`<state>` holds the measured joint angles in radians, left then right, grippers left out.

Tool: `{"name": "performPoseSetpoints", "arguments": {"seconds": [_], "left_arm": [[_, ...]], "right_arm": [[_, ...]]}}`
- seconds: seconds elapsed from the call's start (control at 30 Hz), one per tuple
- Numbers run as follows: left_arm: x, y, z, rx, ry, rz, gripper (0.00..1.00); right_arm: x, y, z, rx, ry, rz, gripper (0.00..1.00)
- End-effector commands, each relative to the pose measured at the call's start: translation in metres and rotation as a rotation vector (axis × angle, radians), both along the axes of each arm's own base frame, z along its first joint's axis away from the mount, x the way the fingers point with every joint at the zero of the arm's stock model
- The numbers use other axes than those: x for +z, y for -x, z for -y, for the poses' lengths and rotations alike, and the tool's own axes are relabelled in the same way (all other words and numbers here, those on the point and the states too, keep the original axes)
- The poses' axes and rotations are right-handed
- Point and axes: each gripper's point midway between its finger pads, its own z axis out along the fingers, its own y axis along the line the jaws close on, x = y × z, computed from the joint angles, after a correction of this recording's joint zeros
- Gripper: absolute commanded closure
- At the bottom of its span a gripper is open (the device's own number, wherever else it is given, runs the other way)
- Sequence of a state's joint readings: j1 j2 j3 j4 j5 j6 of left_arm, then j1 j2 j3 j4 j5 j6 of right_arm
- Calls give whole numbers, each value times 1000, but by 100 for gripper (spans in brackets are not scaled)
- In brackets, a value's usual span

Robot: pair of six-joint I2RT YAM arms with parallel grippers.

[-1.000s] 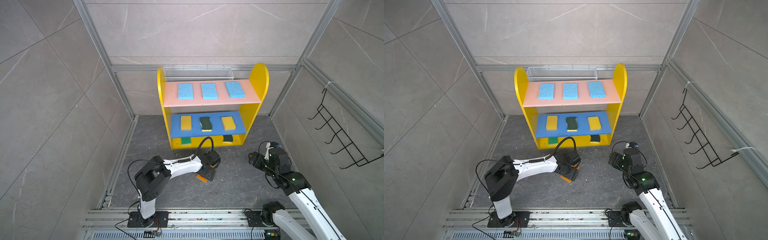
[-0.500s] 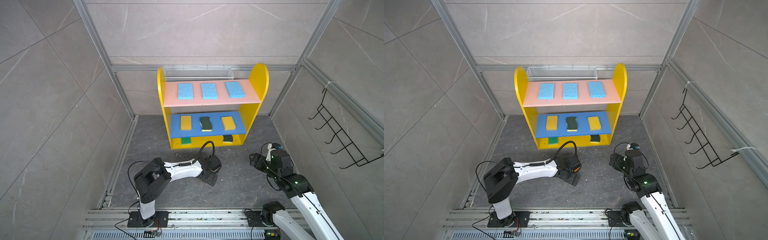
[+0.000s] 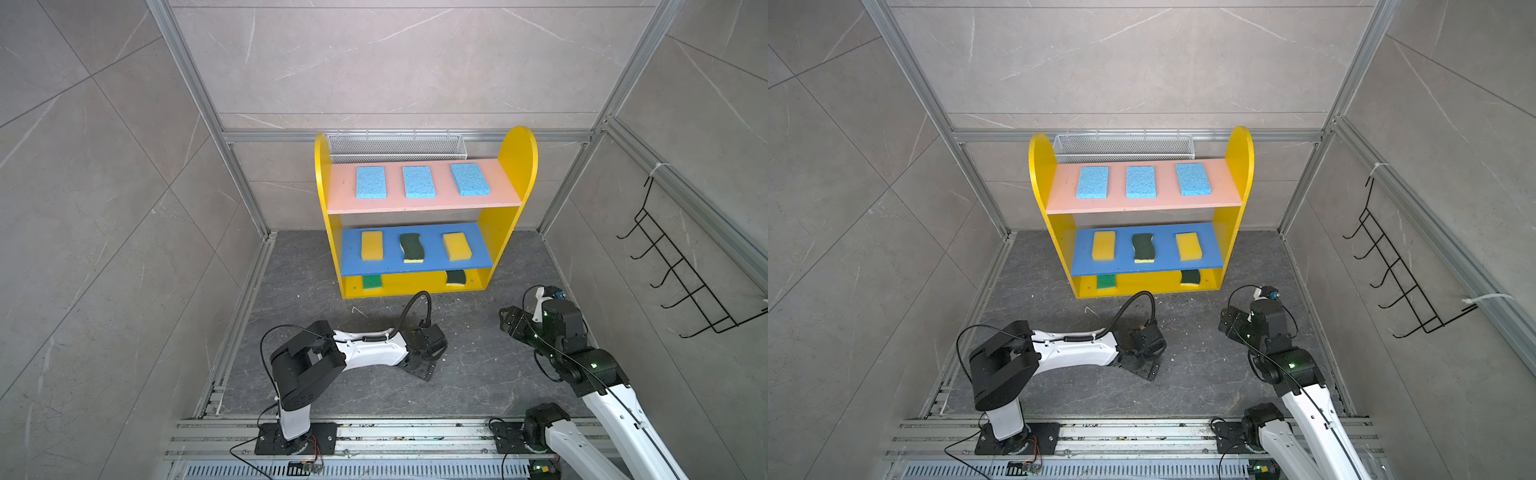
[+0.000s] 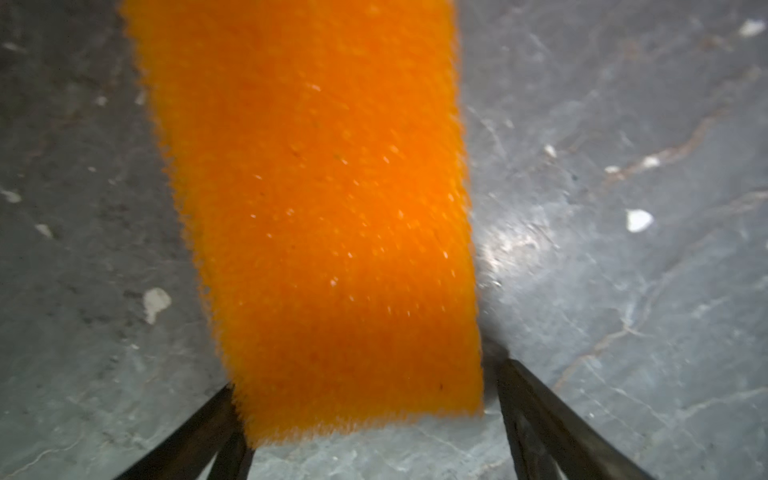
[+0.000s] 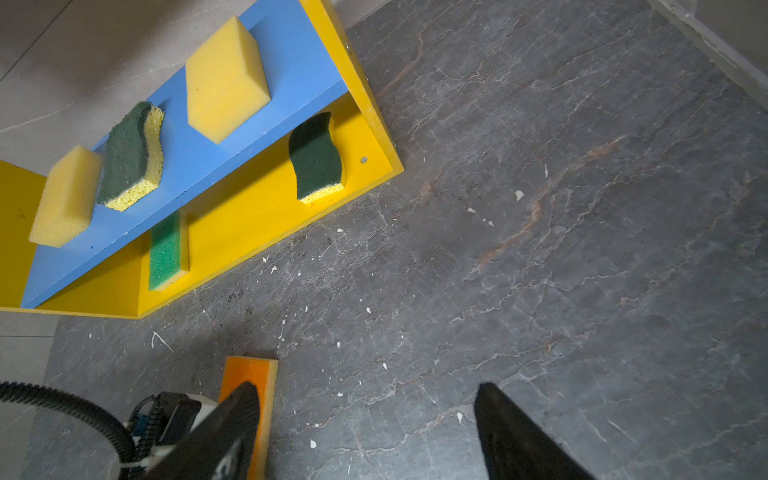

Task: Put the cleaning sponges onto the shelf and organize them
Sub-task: 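Lift the orange sponge and carry it toward the shelf base ledge, then insert the orange sponge upright between the green sponges on the base ledge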

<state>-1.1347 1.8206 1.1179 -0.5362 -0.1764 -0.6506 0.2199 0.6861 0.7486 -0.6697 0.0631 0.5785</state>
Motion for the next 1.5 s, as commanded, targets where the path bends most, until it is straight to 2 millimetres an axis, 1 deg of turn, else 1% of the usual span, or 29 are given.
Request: {"name": "performPoseSetpoints", "arguments": {"seconds": [0.0,0.1,0.17,0.23,0.33,0.53,0.67,0.73,0.77,0.83,0.9,1.0,1.13,1.23,1.33,1.47], "left_arm": [[3,-7,1,66,15,38,12],[6,-12,4,82,35,61,11],[6,-18,-2,118,13,77,6],[6,-20,-4,148,7,85,4],[7,-22,3,162,45,83,4],[-2,-18,2,180,37,59,13],[-8,-18,0,212,36,54,28],[-7,-20,-4,253,35,70,32],[-3,-23,-6,281,48,90,34],[7,-33,-8,340,80,139,36],[21,-47,-6,394,135,211,37],[42,-72,4,432,213,313,38],[63,-103,21,418,228,401,38],[66,-122,25,430,242,432,39],[62,-137,19,473,257,443,39],[59,-152,16,484,238,475,39]], "right_arm": [[8,0,3,-1,22,15,16],[9,1,5,-1,30,19,16],[10,1,5,-2,34,22,16],[11,1,5,-1,35,23,16],[11,2,5,2,36,23,16],[9,4,6,6,42,18,16],[7,5,6,5,41,15,16],[8,5,6,4,40,16,16],[8,5,6,7,42,17,16],[9,4,5,18,46,23,16],[9,5,5,20,49,23,16],[9,6,6,21,60,23,17],[12,8,9,20,79,29,17],[12,8,10,18,88,27,17],[11,8,10,21,91,21,17],[8,7,10,23,100,9,17]]}}
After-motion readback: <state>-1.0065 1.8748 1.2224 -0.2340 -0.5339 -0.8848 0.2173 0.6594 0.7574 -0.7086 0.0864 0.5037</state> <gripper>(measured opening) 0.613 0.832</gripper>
